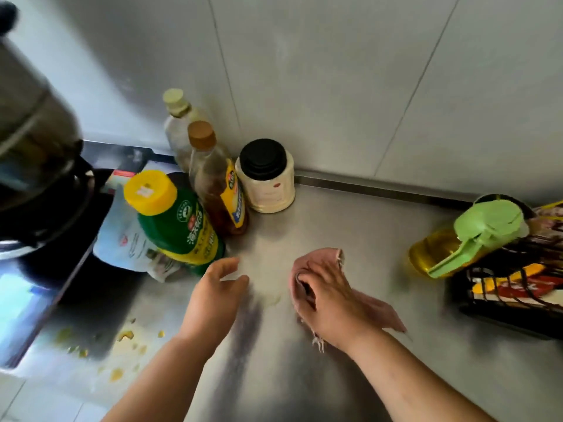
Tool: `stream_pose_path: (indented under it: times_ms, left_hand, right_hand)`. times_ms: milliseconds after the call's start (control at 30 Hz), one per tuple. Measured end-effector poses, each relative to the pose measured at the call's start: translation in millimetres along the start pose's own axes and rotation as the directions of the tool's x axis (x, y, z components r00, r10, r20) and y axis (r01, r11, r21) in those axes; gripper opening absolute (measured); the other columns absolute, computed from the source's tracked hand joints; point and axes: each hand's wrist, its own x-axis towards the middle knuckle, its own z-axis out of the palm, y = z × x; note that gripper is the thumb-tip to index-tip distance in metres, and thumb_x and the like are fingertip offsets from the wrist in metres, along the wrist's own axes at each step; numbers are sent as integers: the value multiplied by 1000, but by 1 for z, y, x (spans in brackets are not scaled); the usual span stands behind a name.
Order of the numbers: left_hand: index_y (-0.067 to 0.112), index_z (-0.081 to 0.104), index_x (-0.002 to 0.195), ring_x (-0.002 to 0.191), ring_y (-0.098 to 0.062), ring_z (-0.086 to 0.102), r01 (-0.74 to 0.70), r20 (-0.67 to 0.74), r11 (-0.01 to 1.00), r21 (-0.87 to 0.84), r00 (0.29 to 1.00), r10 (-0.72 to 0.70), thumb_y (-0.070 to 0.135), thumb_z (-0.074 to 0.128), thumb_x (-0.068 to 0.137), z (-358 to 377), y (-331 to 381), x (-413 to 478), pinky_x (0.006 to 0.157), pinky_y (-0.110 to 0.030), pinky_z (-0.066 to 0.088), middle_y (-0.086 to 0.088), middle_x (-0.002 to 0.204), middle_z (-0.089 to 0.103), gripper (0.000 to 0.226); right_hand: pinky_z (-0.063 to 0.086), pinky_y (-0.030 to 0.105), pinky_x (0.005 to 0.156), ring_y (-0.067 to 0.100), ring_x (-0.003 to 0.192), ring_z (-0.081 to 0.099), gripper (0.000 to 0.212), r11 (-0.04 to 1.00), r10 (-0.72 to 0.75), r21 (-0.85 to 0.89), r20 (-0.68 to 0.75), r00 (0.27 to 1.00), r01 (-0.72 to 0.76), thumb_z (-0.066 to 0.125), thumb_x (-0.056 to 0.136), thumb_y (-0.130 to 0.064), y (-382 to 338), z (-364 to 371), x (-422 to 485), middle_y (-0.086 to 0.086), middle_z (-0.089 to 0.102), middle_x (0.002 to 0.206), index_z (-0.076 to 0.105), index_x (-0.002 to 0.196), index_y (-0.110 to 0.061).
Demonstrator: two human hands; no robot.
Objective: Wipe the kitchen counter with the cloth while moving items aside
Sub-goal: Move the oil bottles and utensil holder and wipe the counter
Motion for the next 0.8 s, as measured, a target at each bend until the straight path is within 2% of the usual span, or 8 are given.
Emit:
stream_pose_path:
  times_ms: [33,100,167,267,400,500,633,800]
  left_hand:
    - [35,56,114,65,-1,64,-3,2,1000,15,1000,3,27,63,87,-6,0,2,47,-14,45,17,88,66,30]
    - [35,56,115,62,4,62,-37,14,999,38,999,36,26,63,87,-17,-1,3,45,-6,41,21,85,63,30]
    - [32,56,117,67,10,59,-72,40,996,47,997,71,24,63,87,-28,-1,5,49,-1,39,21,89,62,32]
    - [31,55,119,72,17,56,-93,86,994,48,992,89,24,63,87,-41,-2,11,52,1,39,23,93,59,34]
    - [29,55,122,70,10,59,-87,113,995,51,990,81,26,63,87,-49,-5,13,50,0,40,20,93,59,36]
    - [27,54,121,56,11,58,-46,119,998,53,992,39,25,63,88,-56,-12,12,39,-3,38,16,88,62,34]
    - [31,53,118,45,8,55,16,132,997,74,991,-26,29,61,89,-63,-17,10,38,-7,37,14,85,65,30]
    - [31,55,116,38,4,51,22,131,996,92,991,-34,28,60,89,-63,-14,11,37,-8,35,13,82,66,27]
  right_hand:
    - [24,34,114,22,136,30,37,999,33,28,-39,999,-31,45,88,-53,-7,-4,8,-3,43,140,53,116,-30]
    - [37,33,104,20,125,40,30,991,105,94,-145,984,-92,53,85,-52,-22,-16,25,-5,49,127,57,102,-27]
    - [38,33,99,21,126,40,36,982,159,150,-294,943,-119,63,84,-45,-42,-35,49,-2,45,131,54,112,-24]
    - [31,36,106,27,136,31,69,980,151,188,-448,881,-72,75,77,-37,-70,-74,102,8,36,145,42,134,-16]
    - [14,42,118,31,147,6,107,997,78,45,-311,947,-67,79,71,-40,-93,-113,167,10,9,160,13,151,-15]
    - [15,45,118,34,146,3,116,998,54,-35,-159,986,-60,80,70,-42,-98,-114,190,6,9,160,2,153,-20]
    - [33,45,107,36,134,23,112,995,73,-60,-164,984,-84,79,66,-47,-98,-111,195,9,26,148,11,152,-24]
    - [39,37,91,34,121,33,101,980,143,-108,-225,964,-170,76,59,-59,-94,-114,178,11,34,132,31,140,-18]
